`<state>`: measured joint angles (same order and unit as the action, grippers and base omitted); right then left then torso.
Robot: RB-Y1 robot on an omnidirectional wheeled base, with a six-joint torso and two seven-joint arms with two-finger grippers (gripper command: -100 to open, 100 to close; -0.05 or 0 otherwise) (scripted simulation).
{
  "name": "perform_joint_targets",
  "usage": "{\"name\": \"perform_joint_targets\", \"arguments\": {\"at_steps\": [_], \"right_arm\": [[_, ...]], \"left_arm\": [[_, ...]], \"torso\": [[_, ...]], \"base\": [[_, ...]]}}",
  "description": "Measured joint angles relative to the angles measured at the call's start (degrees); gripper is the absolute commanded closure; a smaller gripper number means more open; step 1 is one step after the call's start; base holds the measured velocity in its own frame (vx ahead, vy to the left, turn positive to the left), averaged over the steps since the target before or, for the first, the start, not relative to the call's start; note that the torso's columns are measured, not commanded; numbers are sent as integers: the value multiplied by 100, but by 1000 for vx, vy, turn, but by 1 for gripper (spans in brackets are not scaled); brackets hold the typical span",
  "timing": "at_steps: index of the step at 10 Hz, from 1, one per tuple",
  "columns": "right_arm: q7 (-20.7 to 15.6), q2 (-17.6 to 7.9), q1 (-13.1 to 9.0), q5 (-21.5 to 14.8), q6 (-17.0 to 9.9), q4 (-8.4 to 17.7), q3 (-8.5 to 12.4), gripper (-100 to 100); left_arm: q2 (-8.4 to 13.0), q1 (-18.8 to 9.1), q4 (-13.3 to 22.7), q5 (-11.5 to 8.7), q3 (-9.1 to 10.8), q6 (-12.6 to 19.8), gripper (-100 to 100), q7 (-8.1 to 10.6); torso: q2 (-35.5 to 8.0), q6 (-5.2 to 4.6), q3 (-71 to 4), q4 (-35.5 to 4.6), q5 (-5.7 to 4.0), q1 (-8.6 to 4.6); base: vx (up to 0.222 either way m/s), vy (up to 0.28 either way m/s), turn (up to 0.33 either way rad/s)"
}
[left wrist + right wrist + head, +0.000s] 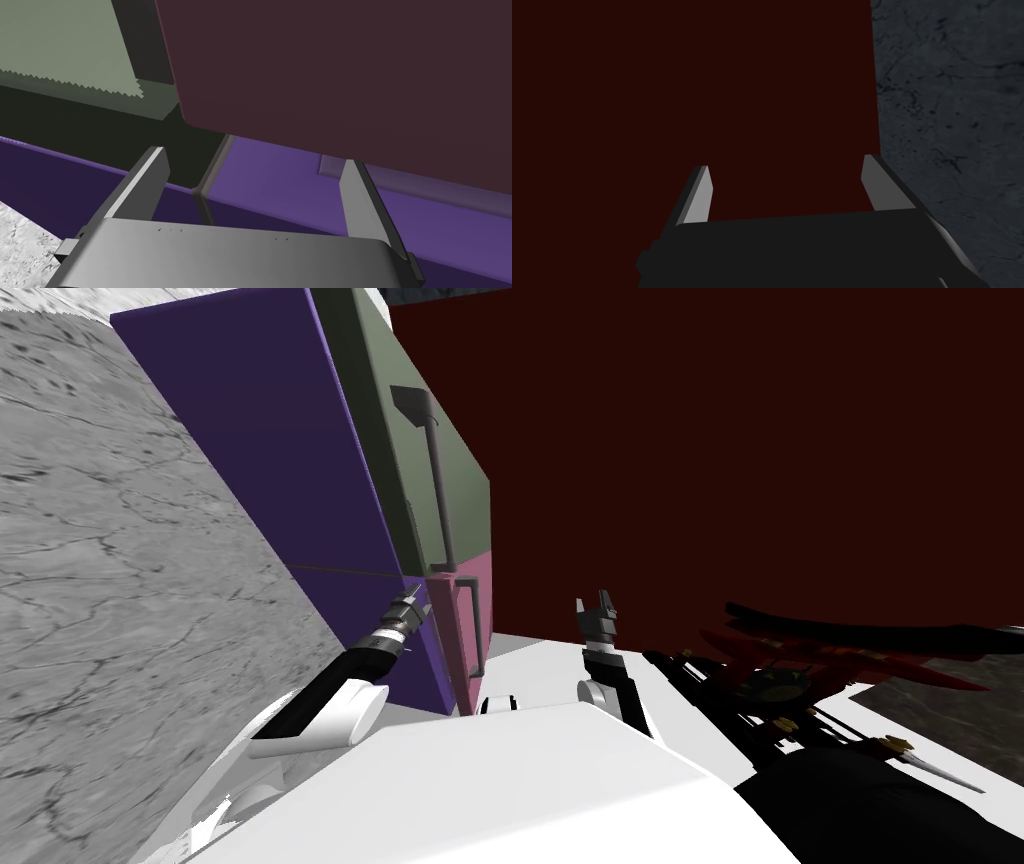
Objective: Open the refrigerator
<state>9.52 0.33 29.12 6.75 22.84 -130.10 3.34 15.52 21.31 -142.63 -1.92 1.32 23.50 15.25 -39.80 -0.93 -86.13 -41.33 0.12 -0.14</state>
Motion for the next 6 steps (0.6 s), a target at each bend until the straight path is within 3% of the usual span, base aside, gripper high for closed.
{"name": "perform_joint_targets", "arguments": {"at_steps": [6], "right_arm": [[0,0,0,0,0,0,1,0]], "left_arm": [[134,-43,-550,-3,-11,771,-100,69]], "torso": [[-30,-15,-5,-77,-55,-34]], "base": [[-8,-31,-5]]}}
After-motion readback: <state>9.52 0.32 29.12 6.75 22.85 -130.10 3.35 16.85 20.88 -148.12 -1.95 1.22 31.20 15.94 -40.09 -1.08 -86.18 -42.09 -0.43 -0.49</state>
